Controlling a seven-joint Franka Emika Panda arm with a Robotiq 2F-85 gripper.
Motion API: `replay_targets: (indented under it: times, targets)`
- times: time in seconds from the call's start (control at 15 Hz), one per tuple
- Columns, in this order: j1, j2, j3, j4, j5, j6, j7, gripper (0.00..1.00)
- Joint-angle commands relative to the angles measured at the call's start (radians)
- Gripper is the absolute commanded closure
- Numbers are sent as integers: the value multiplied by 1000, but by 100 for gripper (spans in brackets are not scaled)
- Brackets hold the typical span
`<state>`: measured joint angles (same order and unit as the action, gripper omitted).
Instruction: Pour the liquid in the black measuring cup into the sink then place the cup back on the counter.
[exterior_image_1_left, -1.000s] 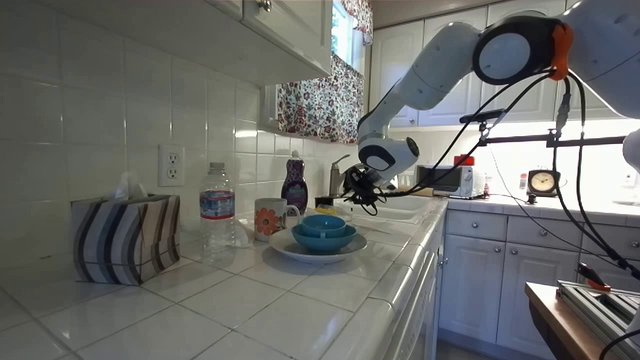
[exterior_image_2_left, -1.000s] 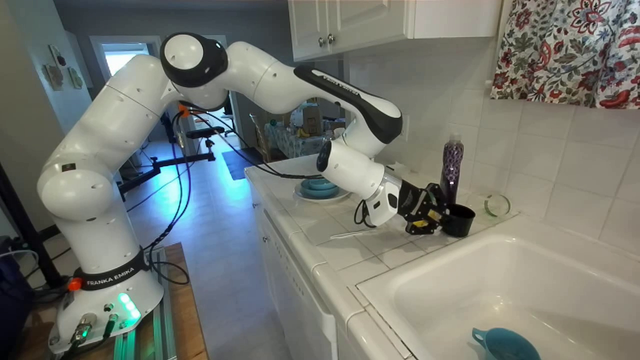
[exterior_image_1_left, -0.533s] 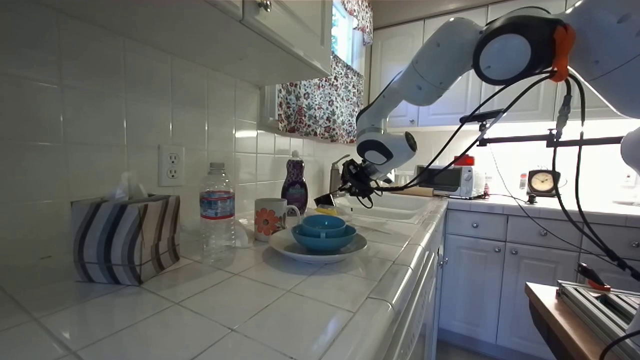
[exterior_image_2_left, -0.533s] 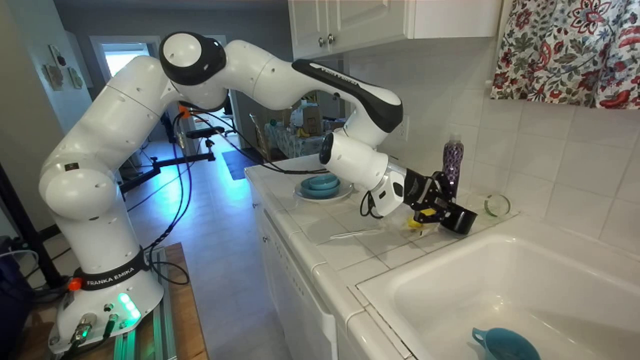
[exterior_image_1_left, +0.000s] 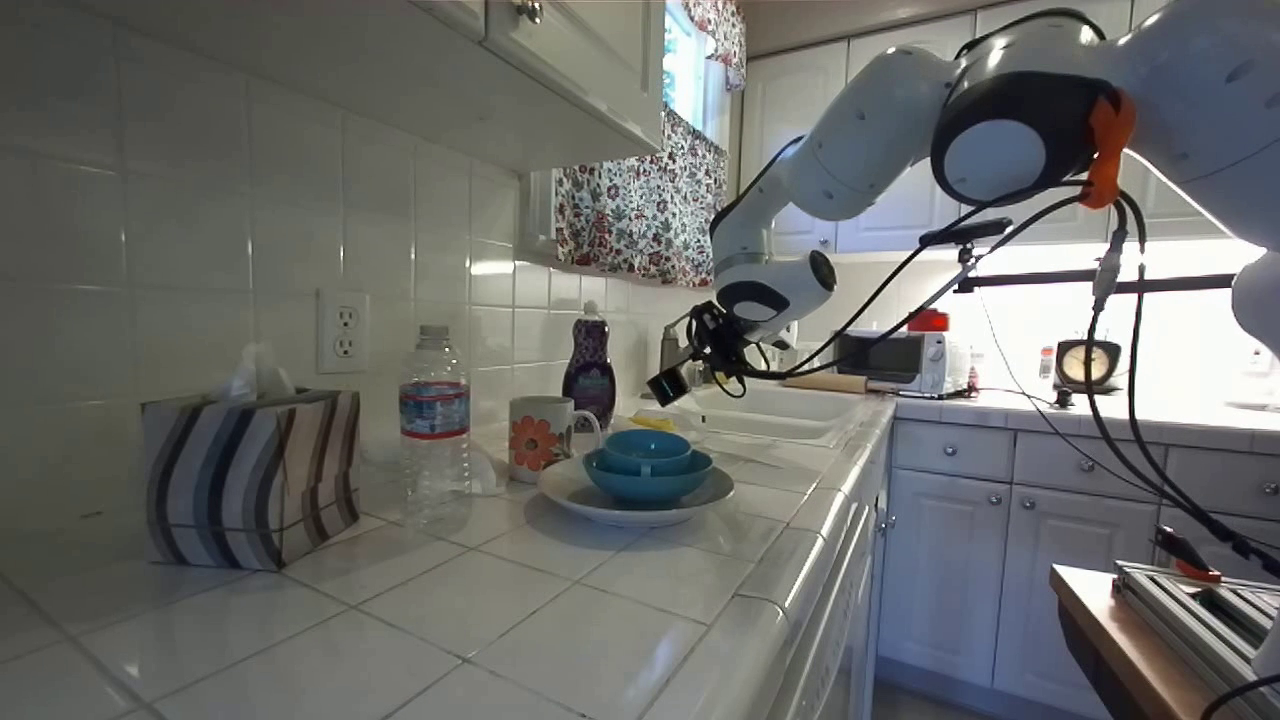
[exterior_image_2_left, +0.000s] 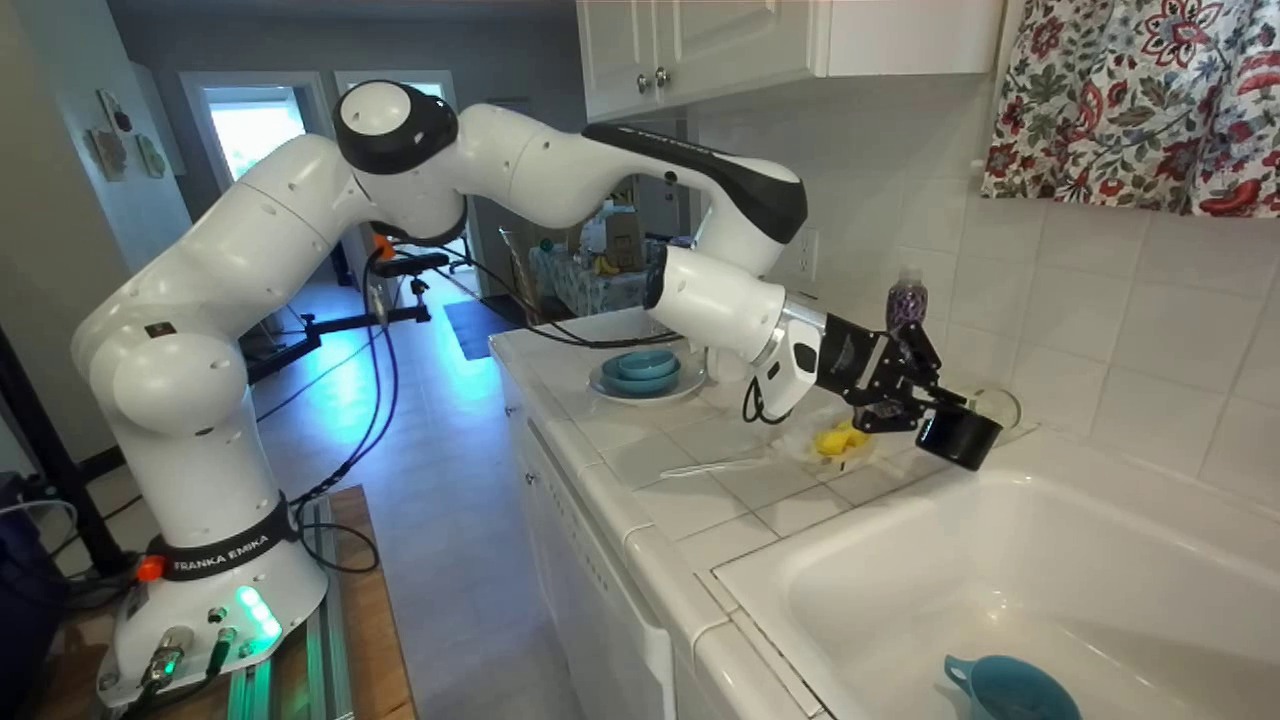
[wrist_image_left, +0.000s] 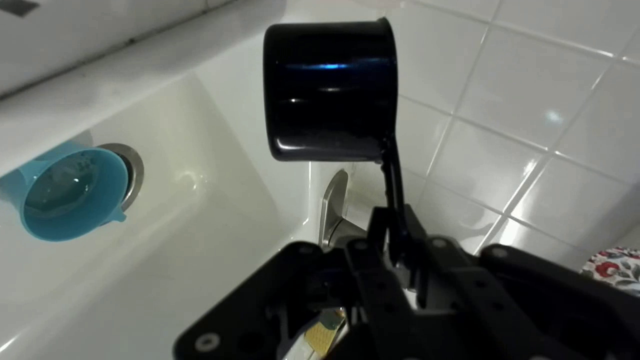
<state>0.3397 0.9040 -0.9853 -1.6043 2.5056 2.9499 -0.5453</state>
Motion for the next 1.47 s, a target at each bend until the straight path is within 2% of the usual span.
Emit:
replay_targets:
  times: [0.0,0.27,0.47,0.67,0.8,1.13,1.27,1.4]
  targets:
    - [76,117,-131,8,13,34,163,98]
    - [129,206,-199,-41,13,98,299,98]
    - [138,219,-179,-84,13,166,338,98]
    - [125,219,-144,-108,13,223,323,98]
    - [108,174,-105,-131,-25,242,305,98]
    - [87,121,-70,-157,-112,302,259,98]
    - [81,86,-63,-175,-184,319,230,98]
    - [65,20,-32,-206,-311,356,166,98]
